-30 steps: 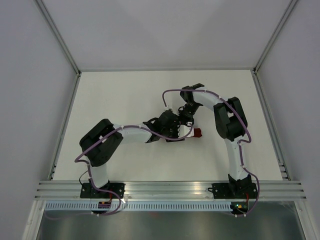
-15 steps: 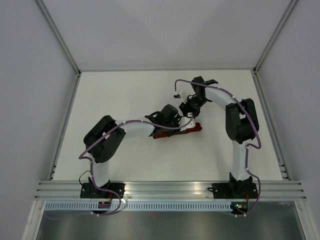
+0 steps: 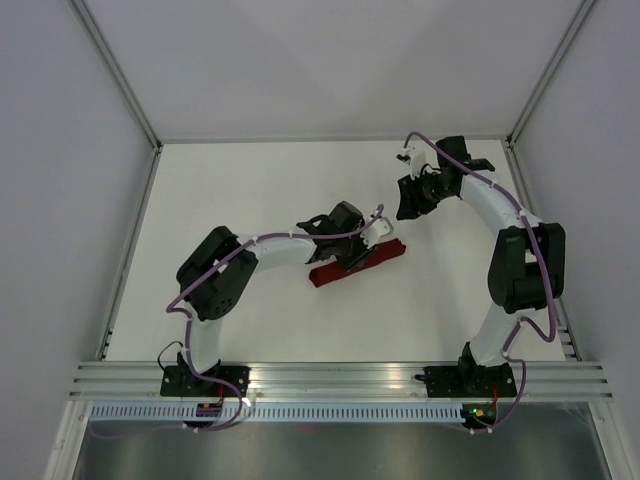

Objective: Fold the napkin, place the utensils inside, and roll it up
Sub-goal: Adjust the napkin at the center of the board.

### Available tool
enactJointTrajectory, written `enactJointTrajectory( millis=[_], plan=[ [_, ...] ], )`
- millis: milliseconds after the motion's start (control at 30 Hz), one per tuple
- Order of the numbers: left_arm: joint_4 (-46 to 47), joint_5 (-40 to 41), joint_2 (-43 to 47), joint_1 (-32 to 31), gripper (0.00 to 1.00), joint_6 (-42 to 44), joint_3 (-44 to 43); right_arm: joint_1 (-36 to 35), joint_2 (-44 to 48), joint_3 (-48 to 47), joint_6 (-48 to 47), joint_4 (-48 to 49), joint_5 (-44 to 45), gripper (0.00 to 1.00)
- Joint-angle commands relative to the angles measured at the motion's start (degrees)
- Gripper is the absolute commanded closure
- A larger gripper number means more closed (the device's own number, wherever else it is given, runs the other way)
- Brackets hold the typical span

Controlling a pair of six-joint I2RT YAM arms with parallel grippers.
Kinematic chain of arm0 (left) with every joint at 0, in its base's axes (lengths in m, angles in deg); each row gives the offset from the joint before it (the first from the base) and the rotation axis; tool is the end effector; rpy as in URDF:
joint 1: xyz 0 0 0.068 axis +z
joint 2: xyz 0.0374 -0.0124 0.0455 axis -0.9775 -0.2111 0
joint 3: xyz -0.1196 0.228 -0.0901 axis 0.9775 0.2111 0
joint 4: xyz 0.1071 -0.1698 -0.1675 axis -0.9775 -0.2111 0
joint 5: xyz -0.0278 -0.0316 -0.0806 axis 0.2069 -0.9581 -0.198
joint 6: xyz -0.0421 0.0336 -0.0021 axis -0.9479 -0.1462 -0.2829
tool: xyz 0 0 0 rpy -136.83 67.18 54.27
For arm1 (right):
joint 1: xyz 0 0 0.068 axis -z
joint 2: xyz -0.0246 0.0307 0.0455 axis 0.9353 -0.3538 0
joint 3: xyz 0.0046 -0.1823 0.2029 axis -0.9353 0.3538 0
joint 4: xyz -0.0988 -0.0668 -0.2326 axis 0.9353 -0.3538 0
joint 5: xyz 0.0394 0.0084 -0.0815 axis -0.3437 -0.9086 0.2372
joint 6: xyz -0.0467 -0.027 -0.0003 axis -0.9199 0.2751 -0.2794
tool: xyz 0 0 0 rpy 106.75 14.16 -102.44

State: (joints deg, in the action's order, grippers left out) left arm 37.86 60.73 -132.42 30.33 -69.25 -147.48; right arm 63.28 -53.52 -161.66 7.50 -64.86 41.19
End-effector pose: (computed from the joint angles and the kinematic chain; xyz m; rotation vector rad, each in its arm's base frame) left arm 0.2774 -0.3136 0.1632 1.3874 2.0248 -0.5062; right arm 0.3814 0.0591 0.2591 -0.7774 2.3758 0.6213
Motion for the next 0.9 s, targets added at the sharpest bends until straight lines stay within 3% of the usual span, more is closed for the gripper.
enactJointTrajectory(
  millis=[0,400,500,867],
  plan=[
    [-3.50,1.41,-2.14,0.02,0.61,-9.21,-3.00,-0.50,0.91,3.37,3.81,-1.51,1.77,0.57],
    [-5.70,4.75,-5.39,-0.06,0.60,-25.64,-7.66,-0.59,-2.95,5.13,5.04,-5.99,0.90,0.63],
    [-5.70,4.67,-5.83,-0.24,0.60,-28.63,-8.19,-0.68,-4.09,6.63,4.16,-6.52,1.25,0.74],
    [-5.00,7.48,-8.38,-0.85,0.59,-36.72,-11.79,-4.19,-10.42,6.47,8.73,-0.19,7.92,0.80]
  ],
)
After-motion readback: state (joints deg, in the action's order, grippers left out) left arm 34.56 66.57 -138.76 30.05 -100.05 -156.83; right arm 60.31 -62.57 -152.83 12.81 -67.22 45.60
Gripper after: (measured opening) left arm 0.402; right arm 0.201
